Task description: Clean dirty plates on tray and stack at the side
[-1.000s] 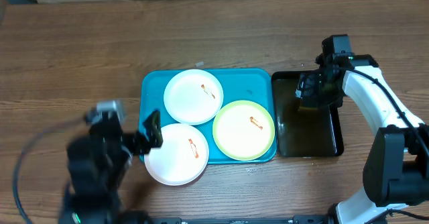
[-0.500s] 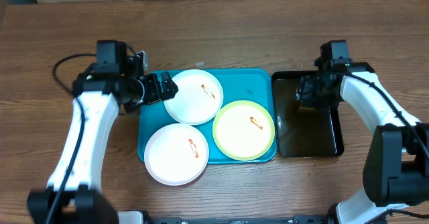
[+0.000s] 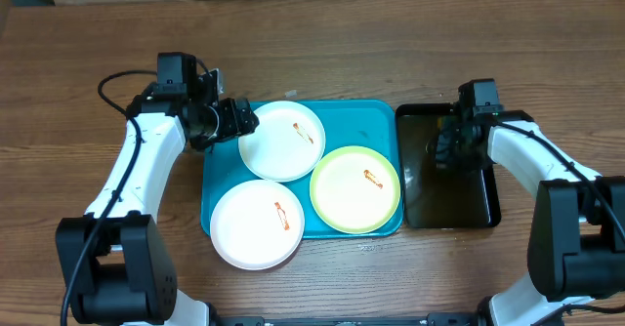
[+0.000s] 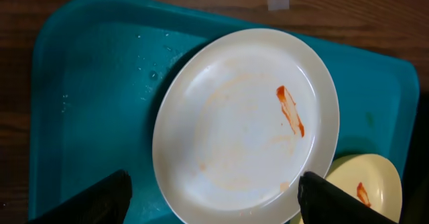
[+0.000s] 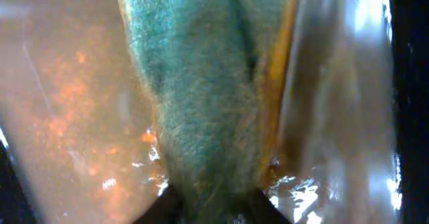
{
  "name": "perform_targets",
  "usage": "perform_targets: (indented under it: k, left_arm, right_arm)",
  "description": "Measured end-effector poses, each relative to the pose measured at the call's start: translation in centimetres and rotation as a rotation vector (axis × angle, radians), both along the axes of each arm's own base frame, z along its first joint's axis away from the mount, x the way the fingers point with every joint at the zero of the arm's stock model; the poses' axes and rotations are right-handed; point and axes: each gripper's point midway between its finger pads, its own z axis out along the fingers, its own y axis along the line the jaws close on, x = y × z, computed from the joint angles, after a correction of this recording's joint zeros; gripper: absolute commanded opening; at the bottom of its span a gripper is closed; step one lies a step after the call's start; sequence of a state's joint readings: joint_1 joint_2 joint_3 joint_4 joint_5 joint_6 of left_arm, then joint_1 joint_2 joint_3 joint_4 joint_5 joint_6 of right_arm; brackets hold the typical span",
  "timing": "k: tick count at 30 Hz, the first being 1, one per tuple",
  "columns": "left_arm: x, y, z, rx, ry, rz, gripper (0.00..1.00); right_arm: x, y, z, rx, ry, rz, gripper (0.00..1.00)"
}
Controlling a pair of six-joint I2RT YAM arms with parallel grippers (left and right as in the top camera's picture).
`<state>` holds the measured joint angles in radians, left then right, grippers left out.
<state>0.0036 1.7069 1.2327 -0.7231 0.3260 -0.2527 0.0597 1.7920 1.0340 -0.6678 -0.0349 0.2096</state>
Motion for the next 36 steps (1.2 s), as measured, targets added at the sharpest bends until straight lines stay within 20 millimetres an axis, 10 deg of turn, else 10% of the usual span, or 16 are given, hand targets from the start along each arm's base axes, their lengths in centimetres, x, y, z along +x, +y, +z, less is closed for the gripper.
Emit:
perform_targets:
  k: [8, 11, 13, 22, 36]
  left_arm:
    - [0.4, -1.8, -1.3, 0.103, -0.011, -0.052, 0.8]
    - [0.5, -2.1, -1.6, 0.153, -0.016, -0.061, 0.8]
    - [0.5, -2.1, -1.7, 0.179, -0.019, -0.062, 0.8]
    - [0.6, -1.4, -1.8, 0.221, -0.02, -0.049, 0.81]
    - [0.6, -1.3, -1.8, 0.227, -0.018, -0.046, 0.84]
  right_arm:
    - [-2.3, 0.1, -0.3, 0.01, 0.097, -0.001, 0.19]
    - [-3.1, 0.2, -0.4, 0.014, 0.127, -0.007, 0.57]
    - [-3.5, 0.2, -0.2, 0.013, 0.152, 0.002, 0.62]
    - [1.7, 0.2, 3.3, 0.003, -0.006, 0.002, 0.64]
    - [2.9, -0.9, 1.9, -0.059, -0.087, -0.015, 0.59]
